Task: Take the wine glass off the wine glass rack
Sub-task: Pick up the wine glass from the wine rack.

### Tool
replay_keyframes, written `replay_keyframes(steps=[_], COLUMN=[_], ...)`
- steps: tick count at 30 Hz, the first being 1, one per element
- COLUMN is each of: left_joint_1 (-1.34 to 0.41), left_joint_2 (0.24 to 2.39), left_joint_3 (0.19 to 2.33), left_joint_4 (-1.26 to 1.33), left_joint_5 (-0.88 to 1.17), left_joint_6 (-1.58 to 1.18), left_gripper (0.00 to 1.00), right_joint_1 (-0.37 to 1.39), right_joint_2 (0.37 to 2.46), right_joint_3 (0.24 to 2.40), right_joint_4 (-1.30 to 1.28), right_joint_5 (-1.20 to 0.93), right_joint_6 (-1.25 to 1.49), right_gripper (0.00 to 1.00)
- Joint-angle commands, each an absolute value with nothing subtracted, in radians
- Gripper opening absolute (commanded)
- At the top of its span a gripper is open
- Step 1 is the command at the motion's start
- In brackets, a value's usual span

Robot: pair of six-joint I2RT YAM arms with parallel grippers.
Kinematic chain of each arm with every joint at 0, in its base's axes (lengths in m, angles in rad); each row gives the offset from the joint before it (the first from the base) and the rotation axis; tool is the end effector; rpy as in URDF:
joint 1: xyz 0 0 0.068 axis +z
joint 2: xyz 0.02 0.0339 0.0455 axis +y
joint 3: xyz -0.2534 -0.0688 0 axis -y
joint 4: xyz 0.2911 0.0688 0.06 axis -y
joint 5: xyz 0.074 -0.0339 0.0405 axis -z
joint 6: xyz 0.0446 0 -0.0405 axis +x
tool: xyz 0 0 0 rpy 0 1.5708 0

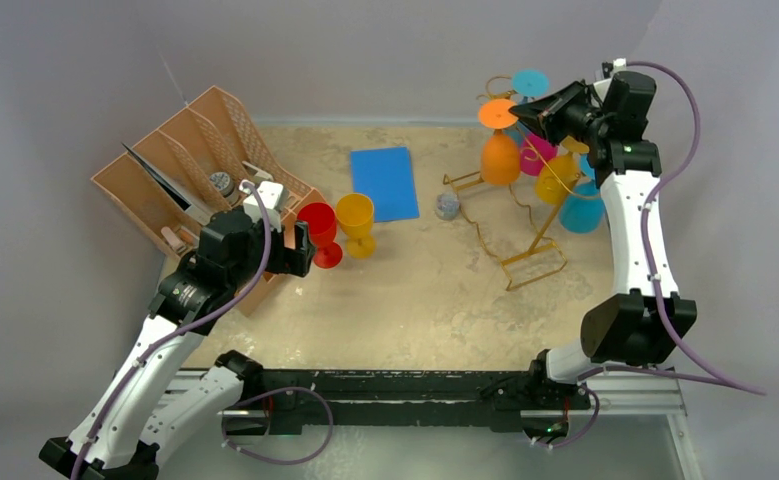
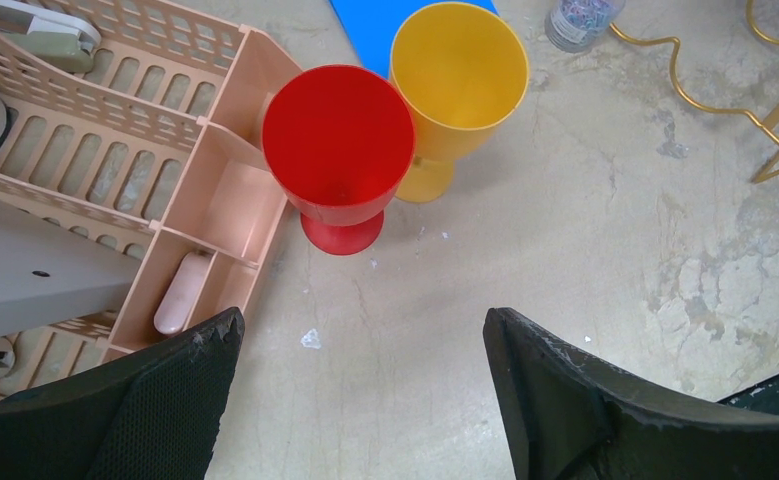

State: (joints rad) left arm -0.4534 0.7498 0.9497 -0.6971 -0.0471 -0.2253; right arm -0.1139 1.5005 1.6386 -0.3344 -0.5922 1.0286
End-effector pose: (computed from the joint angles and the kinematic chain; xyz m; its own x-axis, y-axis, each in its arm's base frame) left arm 0.1916 -0.0910 0.3463 -0.5074 -0.0010 -0.8617 0.2944 0.9396 -0.1745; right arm 0.3914 -0.0197 0.4441 -0.4851 0.7708 -0.4129 -0.0660 0.4385 0.8963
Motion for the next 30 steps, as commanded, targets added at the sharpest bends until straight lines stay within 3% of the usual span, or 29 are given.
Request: replay_keyframes(steps=[1,21,30], left_joint_1=[-0.445,-0.44,-0.437], left_joint_2=[0.748,0.733,0.673], left_joint_3=[0.951,0.946,0.925], left_joint_4=[-0.672,-0.661,-0.633], left_joint_5=[-0.035,-0.035,-0.026], left_joint_6=[-0.221,-0.221,-0.234], left_gripper=[0.88,0.89,0.98], right_joint_1=[-0.118,-0.117,-0.099], right_joint_2=[1.465,1.327,1.236], right_joint_3=[1.637,1.513,1.443], right_joint_4=[-0.277,-0.133,-0.054], right_joint_5=[-0.668,-0.783,-0.906], right_joint_6=[1.041,0.968,0.953], right_gripper=[0.0,0.0,0.0])
